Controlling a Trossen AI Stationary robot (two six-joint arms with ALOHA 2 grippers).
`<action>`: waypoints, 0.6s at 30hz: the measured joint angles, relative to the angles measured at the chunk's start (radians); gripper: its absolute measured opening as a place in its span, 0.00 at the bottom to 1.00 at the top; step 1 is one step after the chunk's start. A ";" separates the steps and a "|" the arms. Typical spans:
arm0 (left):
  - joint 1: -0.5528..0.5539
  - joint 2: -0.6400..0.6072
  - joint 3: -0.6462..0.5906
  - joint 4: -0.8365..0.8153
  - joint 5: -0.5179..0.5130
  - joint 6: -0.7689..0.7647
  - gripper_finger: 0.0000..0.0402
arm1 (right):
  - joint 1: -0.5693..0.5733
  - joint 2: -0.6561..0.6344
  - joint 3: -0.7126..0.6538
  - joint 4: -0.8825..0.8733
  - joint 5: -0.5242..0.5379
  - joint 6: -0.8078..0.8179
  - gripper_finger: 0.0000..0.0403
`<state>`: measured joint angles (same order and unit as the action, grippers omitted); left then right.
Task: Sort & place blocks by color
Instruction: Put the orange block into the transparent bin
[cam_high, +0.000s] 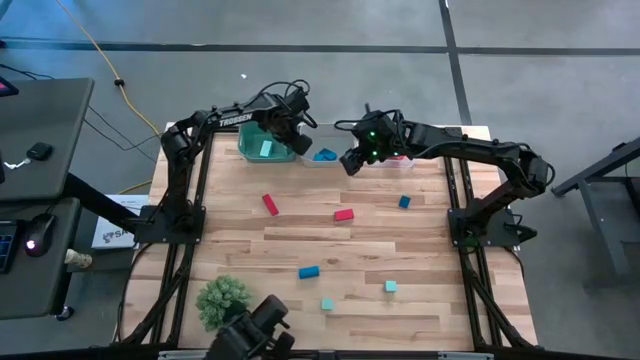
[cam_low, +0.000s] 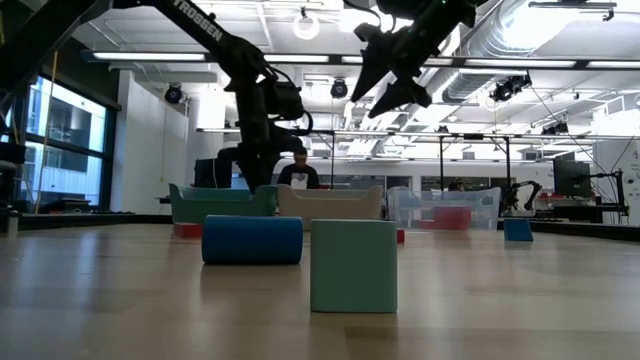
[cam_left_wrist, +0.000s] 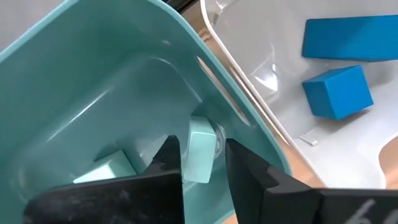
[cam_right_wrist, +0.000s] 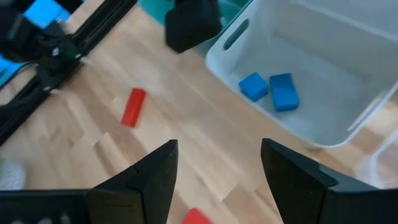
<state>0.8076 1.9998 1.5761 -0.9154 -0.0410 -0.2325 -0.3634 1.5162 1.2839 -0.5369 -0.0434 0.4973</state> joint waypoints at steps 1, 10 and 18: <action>0.003 -0.005 0.000 -0.001 0.000 0.001 0.13 | 0.004 0.000 0.000 -0.001 -0.015 0.000 0.55; 0.011 -0.121 0.000 -0.004 -0.001 0.052 0.13 | 0.076 0.000 0.000 -0.098 -0.040 -0.003 0.55; -0.013 -0.288 0.001 -0.060 0.059 0.061 0.13 | 0.136 0.000 -0.001 -0.115 -0.090 -0.018 0.55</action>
<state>0.7950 1.7114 1.5772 -0.9754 0.0183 -0.1715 -0.2273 1.5162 1.2831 -0.6518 -0.1333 0.4790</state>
